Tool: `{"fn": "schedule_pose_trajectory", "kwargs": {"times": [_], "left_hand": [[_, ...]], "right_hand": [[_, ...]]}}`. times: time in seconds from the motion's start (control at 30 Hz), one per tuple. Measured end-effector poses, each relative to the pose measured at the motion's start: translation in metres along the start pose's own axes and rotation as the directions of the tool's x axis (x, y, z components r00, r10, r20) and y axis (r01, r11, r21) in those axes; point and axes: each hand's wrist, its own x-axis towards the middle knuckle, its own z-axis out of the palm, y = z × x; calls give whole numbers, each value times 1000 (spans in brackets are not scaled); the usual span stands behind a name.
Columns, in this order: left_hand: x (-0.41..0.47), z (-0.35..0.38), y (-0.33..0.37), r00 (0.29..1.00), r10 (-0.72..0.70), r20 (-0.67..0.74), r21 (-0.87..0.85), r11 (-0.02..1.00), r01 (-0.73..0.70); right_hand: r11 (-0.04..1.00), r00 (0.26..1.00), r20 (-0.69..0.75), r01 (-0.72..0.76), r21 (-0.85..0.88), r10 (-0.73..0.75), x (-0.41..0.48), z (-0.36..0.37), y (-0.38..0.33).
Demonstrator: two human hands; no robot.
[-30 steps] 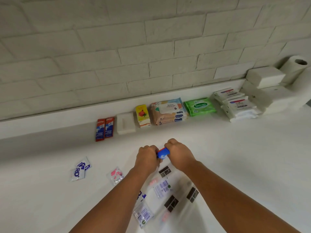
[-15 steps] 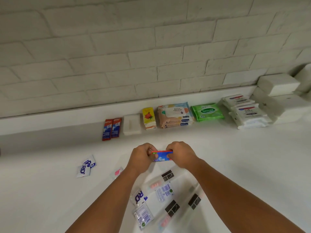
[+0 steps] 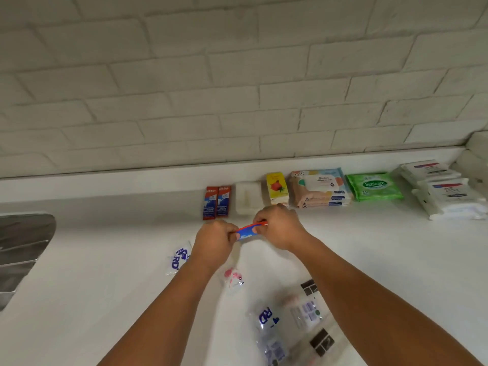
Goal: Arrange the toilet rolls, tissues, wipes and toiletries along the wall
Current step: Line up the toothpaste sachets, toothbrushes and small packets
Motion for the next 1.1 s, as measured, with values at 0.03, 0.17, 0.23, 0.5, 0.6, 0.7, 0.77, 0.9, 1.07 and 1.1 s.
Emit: {"fn": "schedule_pose_trajectory", "kwargs": {"times": [0.03, 0.17, 0.23, 0.5, 0.6, 0.7, 0.77, 0.9, 1.07, 1.1], "left_hand": [[3, -5, -9, 1000, 3, -5, 6, 1000, -3], [13, -19, -34, 995, -91, -43, -185, 979, 82], [23, -27, -44, 991, -128, -42, -236, 965, 115], [65, -23, -71, 950, -290, 113, -596, 745, 298], [73, -16, -80, 951, -269, 154, -611, 731, 306], [81, -10, -87, 954, -264, 141, -568, 768, 296], [86, -7, -88, 953, -278, 120, -518, 802, 299], [95, 0, -90, 940, -325, 101, -462, 822, 334], [98, 4, -89, 970, -241, 33, -350, 906, 237], [100, 5, -89, 976, -216, 25, -327, 921, 212]], "right_hand": [[1000, 1000, -27, 4, 21, -4, 8, 0, -10], [884, 941, -253, -87, 459, 225, 29, 9, -34], [745, 889, -238, -154, 649, 391, 37, 18, -47], [374, 875, 125, -324, 869, 468, 50, 58, -87], [333, 825, 117, -348, 876, 553, 61, 69, -92], [344, 776, 117, -403, 848, 620, 71, 83, -96], [381, 746, 94, -440, 813, 659, 77, 90, -98], [463, 718, 36, -485, 742, 695, 83, 97, -102], [462, 689, 19, -506, 728, 724, 82, 100, -104], [458, 678, 16, -513, 726, 734, 83, 101, -104]]}}
